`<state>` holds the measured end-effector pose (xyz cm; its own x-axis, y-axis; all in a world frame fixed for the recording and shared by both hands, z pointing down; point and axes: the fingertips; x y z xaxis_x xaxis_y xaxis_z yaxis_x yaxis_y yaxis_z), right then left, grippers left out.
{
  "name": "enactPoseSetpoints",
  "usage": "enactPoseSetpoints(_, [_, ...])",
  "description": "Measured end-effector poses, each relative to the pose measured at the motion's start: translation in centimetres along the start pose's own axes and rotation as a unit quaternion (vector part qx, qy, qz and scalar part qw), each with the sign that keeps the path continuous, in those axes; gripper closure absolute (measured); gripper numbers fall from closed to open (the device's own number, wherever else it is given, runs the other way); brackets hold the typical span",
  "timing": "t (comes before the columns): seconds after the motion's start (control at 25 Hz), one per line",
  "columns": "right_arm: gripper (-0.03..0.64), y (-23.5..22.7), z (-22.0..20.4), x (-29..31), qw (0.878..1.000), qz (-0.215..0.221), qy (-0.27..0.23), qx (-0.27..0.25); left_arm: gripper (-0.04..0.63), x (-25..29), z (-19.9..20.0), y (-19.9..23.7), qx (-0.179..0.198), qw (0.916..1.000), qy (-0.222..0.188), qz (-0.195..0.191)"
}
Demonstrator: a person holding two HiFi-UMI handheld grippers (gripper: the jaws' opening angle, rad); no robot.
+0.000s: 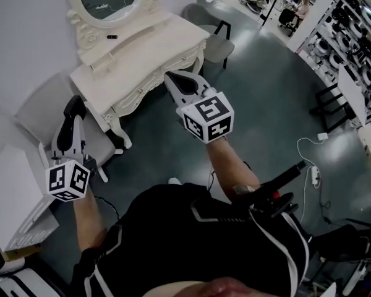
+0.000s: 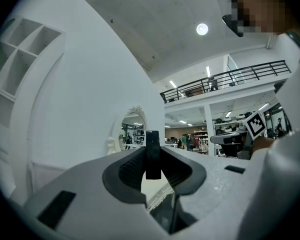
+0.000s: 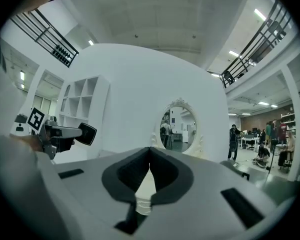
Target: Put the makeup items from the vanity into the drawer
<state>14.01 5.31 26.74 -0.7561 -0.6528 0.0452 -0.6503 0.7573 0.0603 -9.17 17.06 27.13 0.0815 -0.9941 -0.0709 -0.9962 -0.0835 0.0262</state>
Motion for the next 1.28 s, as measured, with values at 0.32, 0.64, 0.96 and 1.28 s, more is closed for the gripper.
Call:
enactPoseSetpoints(0.32, [0.612,-6.2,-0.7,1.1,1.0,-0.001,-0.001,0.005,0.503,6.2,-0.5,-1.8,0.005,1.0,0.004,0.001])
enactPoseSetpoints(0.64, [0.611,-9.6,-2.4,3.3,1.0,-0.011,0.015,0.015,0.505,10.9,-1.7,-2.0,0.004,0.9997,0.019,-0.015])
enactPoseSetpoints(0.96, [0.611,-10.9,-1.9,8.8,0.999,-0.04,0.025,0.004,0.505,17.1,-2.1,2.5,-0.007,0.9986,0.012,-0.05])
enactPoseSetpoints(1.28, [0.611,-11.4,-0.8,16.6,0.998,-0.065,0.024,0.0,0.505,23.1,-2.5,9.2,-0.016,0.9972,0.009,-0.073])
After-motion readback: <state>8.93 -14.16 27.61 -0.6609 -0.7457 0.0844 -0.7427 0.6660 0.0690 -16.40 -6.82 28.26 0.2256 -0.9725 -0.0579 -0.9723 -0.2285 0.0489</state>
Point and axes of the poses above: the fingertips, and each gripper's own axes: x forward along the fingers, y to its left, z out of its top, and after that the axes turned 1 degree about x, right-handed
